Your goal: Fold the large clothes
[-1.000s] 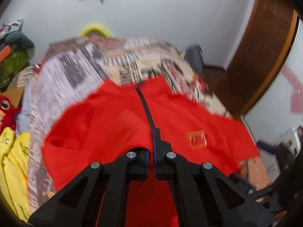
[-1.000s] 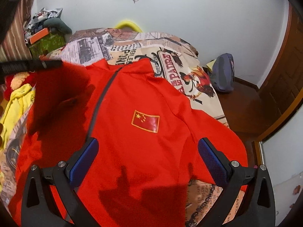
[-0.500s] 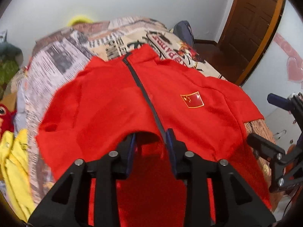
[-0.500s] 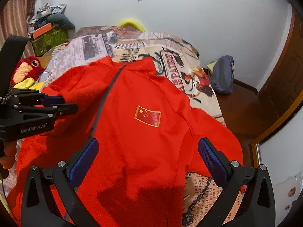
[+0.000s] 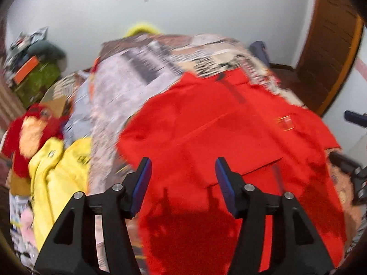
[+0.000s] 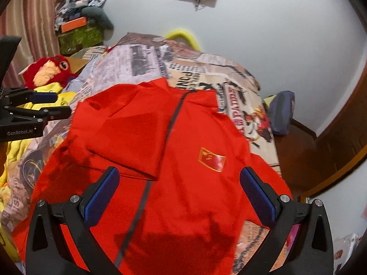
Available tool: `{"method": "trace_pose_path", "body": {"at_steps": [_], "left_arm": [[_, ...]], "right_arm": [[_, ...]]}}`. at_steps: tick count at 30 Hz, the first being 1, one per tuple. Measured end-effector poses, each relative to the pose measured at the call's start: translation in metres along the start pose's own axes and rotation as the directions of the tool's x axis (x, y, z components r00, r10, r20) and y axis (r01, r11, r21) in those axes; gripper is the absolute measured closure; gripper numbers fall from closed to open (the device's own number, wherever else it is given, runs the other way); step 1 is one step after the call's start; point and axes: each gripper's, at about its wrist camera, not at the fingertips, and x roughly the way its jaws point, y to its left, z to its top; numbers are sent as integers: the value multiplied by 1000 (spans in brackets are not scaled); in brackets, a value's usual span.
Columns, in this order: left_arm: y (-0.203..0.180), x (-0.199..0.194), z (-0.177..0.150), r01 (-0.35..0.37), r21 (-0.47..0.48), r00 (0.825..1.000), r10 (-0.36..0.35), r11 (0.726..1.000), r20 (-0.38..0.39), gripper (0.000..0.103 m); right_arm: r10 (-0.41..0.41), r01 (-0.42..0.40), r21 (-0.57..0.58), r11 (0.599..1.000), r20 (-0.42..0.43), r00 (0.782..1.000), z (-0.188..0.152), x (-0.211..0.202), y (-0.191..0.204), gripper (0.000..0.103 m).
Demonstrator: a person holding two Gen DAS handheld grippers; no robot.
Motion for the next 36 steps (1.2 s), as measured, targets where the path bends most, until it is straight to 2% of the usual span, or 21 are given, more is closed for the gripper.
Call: {"method": "trace_pose_path", "body": {"at_steps": [5, 7, 13, 18, 23, 27, 30, 32, 33, 34, 35, 36], "left_arm": [[48, 28, -43, -48, -48, 995, 44, 998, -92, 46], [62, 42, -61, -63, -55, 990, 55, 996, -130, 46], [81, 75, -94, -57, -61, 980, 44, 997, -193, 46], [81, 101, -100, -24, -70, 975, 8, 997, -221, 46], [69, 115, -93, 17, -47, 982, -25, 999, -190, 46], [69, 121, -82, 39, -86, 985, -53, 996, -165, 46], [73, 128, -75, 47, -139, 987, -68, 989, -146, 46], [77, 135, -71, 49, -183, 986, -77, 982, -148, 48], [78, 136, -70, 44, -193, 987, -73, 980, -143, 50], [78, 137, -69, 35, -193, 988, -62, 981, -140, 58], [77, 137, -68, 26, -186, 989, -53, 982, -139, 69], [75, 138, -67, 14, -180, 989, -40, 984, -141, 75]], "right_arm": [[39, -40, -66, 997, -23, 999, 4, 24, 35, 0], [45, -48, -88, 995, -32, 998, 5, 35, 49, 3], [72, -81, -128, 988, -72, 995, 7, 69, 81, 9], [85, -105, -158, 982, -127, 988, 8, 97, 97, 19], [112, -141, -184, 973, -156, 981, 8, 115, 113, 28], [96, -125, -230, 965, -133, 986, 7, 123, 130, 29], [74, -104, -252, 962, -124, 990, 7, 128, 136, 48], [63, -93, -247, 965, -125, 990, 9, 129, 134, 68], [59, -88, -242, 966, -124, 991, 11, 129, 133, 73], [59, -87, -230, 969, -125, 990, 13, 128, 129, 83], [67, -93, -210, 973, -128, 990, 16, 127, 124, 88], [75, -99, -186, 977, -132, 988, 18, 126, 118, 89]]}}
